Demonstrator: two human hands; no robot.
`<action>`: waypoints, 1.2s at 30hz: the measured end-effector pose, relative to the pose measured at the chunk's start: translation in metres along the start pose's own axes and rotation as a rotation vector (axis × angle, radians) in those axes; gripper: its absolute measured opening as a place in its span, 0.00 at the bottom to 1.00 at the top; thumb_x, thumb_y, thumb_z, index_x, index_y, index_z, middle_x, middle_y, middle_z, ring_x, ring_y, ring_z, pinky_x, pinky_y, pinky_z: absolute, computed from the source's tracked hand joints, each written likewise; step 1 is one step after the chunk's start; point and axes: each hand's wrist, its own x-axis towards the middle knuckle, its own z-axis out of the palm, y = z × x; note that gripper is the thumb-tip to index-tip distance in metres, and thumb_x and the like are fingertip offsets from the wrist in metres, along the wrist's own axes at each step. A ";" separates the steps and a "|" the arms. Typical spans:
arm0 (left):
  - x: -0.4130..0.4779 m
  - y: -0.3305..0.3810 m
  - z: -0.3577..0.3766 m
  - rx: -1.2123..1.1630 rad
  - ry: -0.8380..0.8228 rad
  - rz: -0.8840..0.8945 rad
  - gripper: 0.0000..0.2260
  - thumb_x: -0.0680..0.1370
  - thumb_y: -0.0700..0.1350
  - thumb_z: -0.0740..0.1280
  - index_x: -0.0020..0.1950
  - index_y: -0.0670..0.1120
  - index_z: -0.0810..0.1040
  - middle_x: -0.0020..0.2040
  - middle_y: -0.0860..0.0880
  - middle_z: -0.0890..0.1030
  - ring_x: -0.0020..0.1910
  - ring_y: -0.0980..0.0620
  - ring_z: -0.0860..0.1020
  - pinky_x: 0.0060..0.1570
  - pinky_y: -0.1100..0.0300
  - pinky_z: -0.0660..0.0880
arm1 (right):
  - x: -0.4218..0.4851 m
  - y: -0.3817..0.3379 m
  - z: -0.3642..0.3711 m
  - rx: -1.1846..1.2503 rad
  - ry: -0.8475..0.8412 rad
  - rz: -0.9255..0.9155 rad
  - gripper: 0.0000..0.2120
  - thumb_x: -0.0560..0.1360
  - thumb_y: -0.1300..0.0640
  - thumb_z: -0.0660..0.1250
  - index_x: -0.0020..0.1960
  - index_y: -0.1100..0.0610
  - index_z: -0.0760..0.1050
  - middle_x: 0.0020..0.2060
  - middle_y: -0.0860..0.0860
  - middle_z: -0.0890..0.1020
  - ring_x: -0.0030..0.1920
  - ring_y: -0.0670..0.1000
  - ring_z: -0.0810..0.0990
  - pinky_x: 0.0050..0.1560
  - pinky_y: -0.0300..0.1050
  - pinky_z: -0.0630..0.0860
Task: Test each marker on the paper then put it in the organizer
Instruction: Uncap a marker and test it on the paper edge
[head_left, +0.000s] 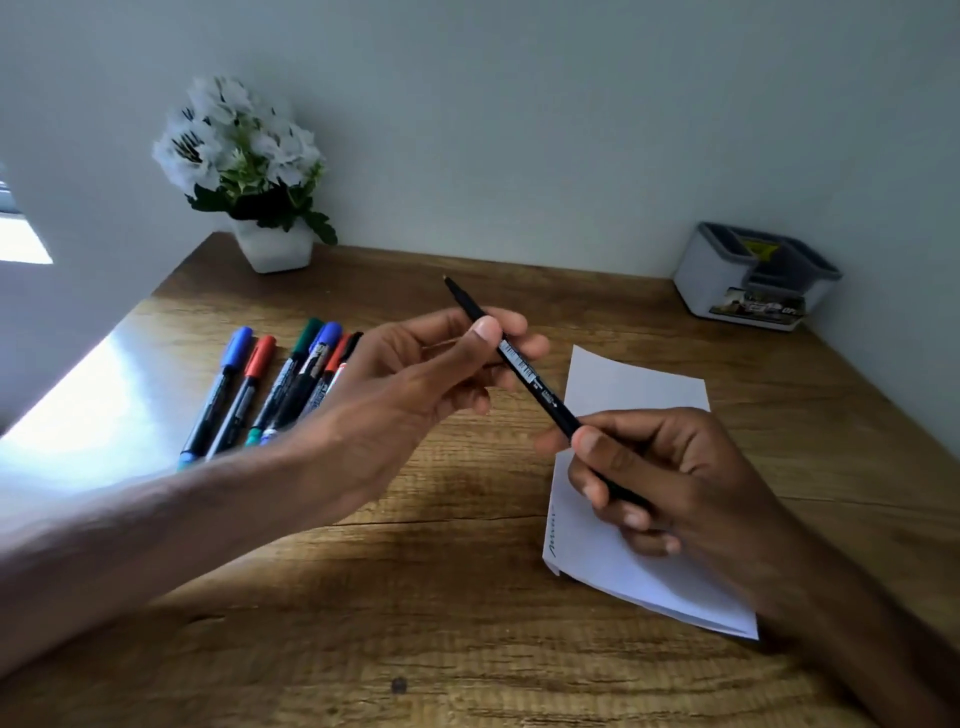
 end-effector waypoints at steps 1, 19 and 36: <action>0.001 0.001 -0.001 -0.005 0.000 -0.002 0.13 0.82 0.45 0.64 0.62 0.41 0.81 0.58 0.44 0.86 0.48 0.54 0.82 0.46 0.65 0.79 | 0.000 0.000 0.000 -0.012 0.026 0.000 0.13 0.74 0.55 0.68 0.53 0.61 0.85 0.31 0.55 0.76 0.23 0.45 0.65 0.21 0.33 0.61; 0.002 0.003 -0.004 0.276 0.088 0.108 0.14 0.78 0.51 0.66 0.55 0.46 0.86 0.46 0.47 0.86 0.44 0.51 0.82 0.45 0.62 0.79 | -0.012 -0.004 -0.007 -0.513 0.414 -0.297 0.11 0.74 0.49 0.71 0.55 0.46 0.85 0.41 0.43 0.87 0.34 0.46 0.83 0.32 0.33 0.76; -0.012 0.000 0.003 0.795 0.186 0.391 0.12 0.79 0.57 0.66 0.59 0.59 0.84 0.49 0.62 0.83 0.50 0.57 0.82 0.43 0.59 0.79 | 0.044 -0.027 -0.007 -0.203 0.188 -0.233 0.11 0.71 0.56 0.75 0.53 0.54 0.86 0.46 0.54 0.87 0.35 0.53 0.78 0.35 0.42 0.77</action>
